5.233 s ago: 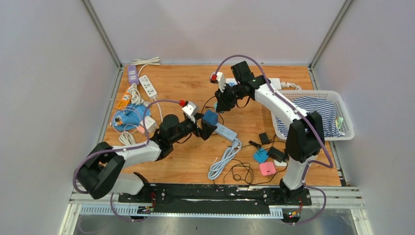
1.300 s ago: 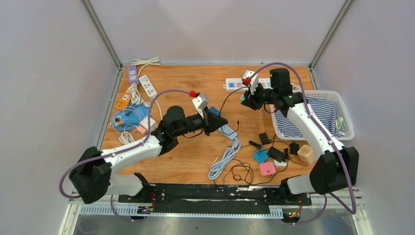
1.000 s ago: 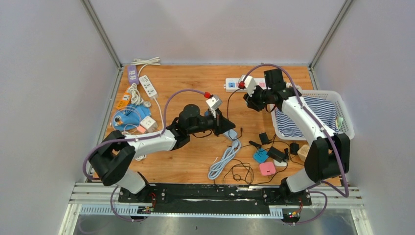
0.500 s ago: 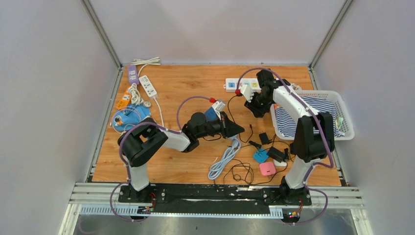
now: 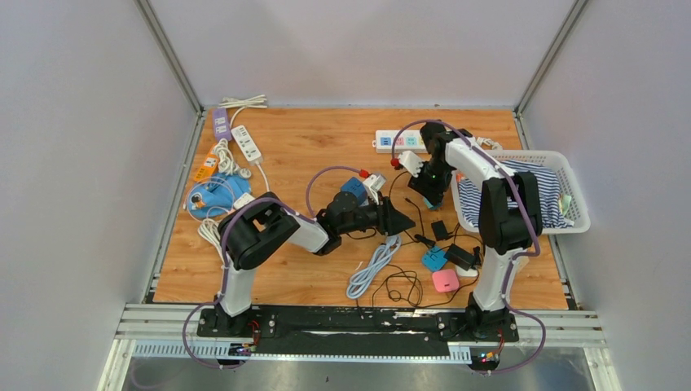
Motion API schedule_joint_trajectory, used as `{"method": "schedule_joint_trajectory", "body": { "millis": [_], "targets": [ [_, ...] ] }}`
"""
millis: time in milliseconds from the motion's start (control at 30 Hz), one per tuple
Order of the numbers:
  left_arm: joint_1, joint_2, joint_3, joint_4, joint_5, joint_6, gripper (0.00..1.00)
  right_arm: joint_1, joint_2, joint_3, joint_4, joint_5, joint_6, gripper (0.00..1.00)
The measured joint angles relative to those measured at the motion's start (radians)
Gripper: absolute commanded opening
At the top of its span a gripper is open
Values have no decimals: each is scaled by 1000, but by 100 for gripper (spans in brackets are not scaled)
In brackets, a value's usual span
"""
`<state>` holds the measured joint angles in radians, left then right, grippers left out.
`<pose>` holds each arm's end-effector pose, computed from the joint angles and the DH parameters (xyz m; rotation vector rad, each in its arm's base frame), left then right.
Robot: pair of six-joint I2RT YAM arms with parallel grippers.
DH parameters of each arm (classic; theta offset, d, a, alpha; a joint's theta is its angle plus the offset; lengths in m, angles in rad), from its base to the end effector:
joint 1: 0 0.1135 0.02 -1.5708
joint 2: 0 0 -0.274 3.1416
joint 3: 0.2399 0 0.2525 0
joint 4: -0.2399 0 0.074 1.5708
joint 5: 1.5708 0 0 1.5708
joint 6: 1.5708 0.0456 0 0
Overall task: Pull the plug off the socket
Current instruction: Place the plug at the center of the board.
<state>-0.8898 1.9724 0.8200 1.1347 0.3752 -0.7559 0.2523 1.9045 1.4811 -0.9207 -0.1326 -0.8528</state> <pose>0.2376 -0.3197 0.1639 0.4547 1.7710 -1.5266 0.3711 0.1019 0.2102 -1.5328 2.4442 0.0858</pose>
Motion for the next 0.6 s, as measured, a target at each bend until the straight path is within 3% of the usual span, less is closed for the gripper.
{"method": "schedule_joint_trajectory", "body": {
  "millis": [167,600],
  "targets": [
    [0,-22,-3,-104,-31,69,63,0,-17,1,-6,6,-4,63],
    [0,-334,-94,-327,-107,320,69,0,-116,1,-18,-8,-4,64]
  ]
}}
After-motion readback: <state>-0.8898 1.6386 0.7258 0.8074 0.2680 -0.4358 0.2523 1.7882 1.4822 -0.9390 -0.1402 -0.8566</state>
